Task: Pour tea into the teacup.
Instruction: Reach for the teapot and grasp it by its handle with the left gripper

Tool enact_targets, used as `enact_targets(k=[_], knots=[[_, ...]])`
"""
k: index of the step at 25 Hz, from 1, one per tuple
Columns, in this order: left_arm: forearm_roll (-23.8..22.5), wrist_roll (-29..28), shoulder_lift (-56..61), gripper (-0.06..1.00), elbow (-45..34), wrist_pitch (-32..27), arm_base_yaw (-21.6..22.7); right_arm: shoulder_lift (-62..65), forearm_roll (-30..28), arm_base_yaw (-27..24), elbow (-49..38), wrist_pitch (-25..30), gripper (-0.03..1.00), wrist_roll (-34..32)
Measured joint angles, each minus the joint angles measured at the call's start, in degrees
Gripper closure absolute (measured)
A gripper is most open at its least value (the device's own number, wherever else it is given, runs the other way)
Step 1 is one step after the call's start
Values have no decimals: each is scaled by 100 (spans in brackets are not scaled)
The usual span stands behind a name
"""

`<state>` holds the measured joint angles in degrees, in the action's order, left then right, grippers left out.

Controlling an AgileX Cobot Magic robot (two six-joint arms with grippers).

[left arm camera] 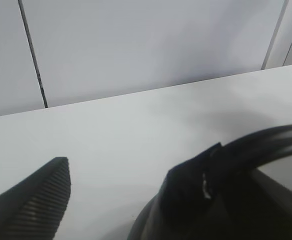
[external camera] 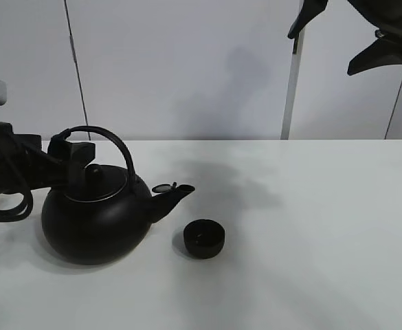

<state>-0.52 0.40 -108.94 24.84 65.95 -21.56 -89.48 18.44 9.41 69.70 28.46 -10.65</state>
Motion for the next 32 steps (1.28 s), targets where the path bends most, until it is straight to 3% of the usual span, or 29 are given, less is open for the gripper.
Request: enact_targets(k=[4, 12, 18, 26, 32], knots=[[0, 0, -42, 37, 32, 1, 8, 0, 0, 0, 0, 0, 36, 0], [-36, -2, -110, 51, 34, 1, 8, 0, 0, 0, 0, 0, 36, -1], [-213, 85, -110, 81, 34, -4, 8, 0, 0, 0, 0, 0, 36, -1], [-250, 144, -86, 81, 57, -64, 26, 0, 0, 0, 0, 0, 36, -1], [-288, 286, 158, 83, 105, -509, 26, 0, 0, 0, 0, 0, 36, -1]])
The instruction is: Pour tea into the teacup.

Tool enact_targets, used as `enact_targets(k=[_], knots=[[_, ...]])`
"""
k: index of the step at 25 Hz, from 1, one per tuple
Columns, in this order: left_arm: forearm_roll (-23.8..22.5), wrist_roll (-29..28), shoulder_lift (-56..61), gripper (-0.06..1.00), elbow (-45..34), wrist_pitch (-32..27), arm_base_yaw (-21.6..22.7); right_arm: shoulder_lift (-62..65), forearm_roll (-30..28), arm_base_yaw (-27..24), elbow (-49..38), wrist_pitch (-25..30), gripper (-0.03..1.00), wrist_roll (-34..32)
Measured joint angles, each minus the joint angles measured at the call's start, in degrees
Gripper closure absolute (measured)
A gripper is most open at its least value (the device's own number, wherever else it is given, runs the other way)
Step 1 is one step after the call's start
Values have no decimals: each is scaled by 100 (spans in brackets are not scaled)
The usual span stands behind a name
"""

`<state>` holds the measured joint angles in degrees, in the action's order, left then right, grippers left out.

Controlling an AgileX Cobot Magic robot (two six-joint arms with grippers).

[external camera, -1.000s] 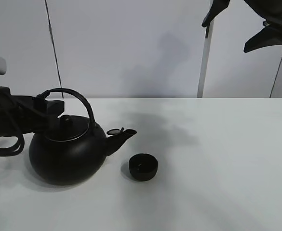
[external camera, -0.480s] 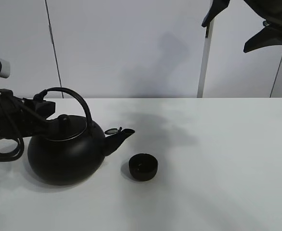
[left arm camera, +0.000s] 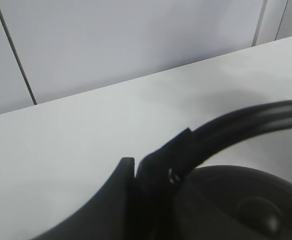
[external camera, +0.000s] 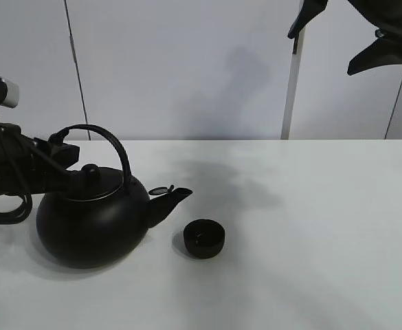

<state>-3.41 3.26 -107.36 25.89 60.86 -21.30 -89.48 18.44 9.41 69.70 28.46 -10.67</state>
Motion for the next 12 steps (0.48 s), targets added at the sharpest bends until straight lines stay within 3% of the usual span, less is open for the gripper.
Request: enact_targets(k=[12], knots=[[-66, 55, 24, 84, 301, -132, 0, 0, 0, 0, 0, 0, 36, 0]])
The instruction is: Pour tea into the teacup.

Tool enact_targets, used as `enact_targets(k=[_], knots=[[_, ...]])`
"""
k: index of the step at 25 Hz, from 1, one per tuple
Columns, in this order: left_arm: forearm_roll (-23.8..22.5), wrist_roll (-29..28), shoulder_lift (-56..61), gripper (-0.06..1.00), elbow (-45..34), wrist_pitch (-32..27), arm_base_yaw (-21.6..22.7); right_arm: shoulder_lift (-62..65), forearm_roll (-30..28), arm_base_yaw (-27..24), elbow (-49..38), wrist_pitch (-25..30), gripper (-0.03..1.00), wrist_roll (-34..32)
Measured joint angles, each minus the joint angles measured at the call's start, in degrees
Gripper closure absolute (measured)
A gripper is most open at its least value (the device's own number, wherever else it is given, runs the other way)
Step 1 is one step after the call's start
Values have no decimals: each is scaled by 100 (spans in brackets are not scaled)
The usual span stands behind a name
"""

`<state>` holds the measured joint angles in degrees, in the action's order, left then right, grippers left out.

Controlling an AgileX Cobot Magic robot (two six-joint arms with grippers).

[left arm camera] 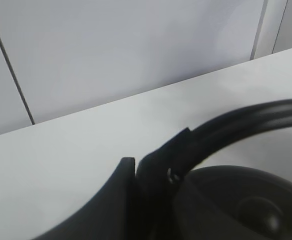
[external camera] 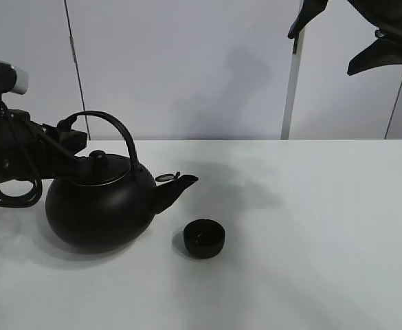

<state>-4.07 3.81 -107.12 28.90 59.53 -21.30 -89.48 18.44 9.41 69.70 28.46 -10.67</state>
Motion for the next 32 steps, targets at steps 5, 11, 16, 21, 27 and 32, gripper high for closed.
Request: enact_targets(k=[5, 11, 16, 21, 27, 32], knots=[[-237, 0, 0, 84, 127, -9, 0, 0, 0, 0, 0, 0, 36, 0], [-459, -5, 0, 84, 320, -18, 0, 0, 0, 0, 0, -5, 36, 0], [-613, -5, 0, 84, 468, -31, 0, 0, 0, 0, 0, 0, 36, 0], [-774, 60, 0, 84, 526, -137, 0, 0, 0, 0, 0, 0, 36, 0], [-808, 262, 0, 84, 526, -351, 0, 0, 0, 0, 0, 0, 36, 0], [-815, 520, 0, 85, 526, -388, 0, 0, 0, 0, 0, 0, 36, 0]])
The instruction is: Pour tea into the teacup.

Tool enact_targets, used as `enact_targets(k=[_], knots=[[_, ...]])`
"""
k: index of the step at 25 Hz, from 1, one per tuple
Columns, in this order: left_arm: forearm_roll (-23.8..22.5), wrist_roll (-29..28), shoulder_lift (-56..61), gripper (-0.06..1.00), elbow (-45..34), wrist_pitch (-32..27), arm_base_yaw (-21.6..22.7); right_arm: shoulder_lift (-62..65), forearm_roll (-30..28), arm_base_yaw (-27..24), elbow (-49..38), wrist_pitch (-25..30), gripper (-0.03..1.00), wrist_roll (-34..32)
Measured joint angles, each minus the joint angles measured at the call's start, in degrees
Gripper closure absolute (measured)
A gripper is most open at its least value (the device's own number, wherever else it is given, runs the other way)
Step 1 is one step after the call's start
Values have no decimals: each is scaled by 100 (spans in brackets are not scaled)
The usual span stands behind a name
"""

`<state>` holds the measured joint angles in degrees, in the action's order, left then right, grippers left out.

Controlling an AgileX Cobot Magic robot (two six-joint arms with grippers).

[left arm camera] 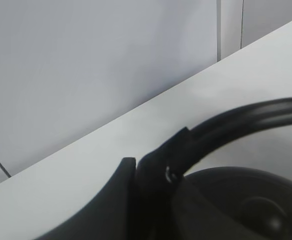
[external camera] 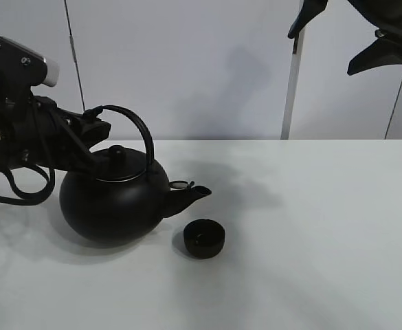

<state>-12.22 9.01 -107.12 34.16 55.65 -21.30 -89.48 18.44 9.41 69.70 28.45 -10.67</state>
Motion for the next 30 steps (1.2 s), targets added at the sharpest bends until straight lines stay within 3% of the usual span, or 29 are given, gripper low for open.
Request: enact_targets(k=[14, 30], knots=[[-14, 306, 0, 85, 36, -54, 0, 0, 0, 0, 0, 0, 36, 0], [-305, 555, 64, 85, 329, -643, 0, 0, 0, 0, 0, 0, 36, 0]])
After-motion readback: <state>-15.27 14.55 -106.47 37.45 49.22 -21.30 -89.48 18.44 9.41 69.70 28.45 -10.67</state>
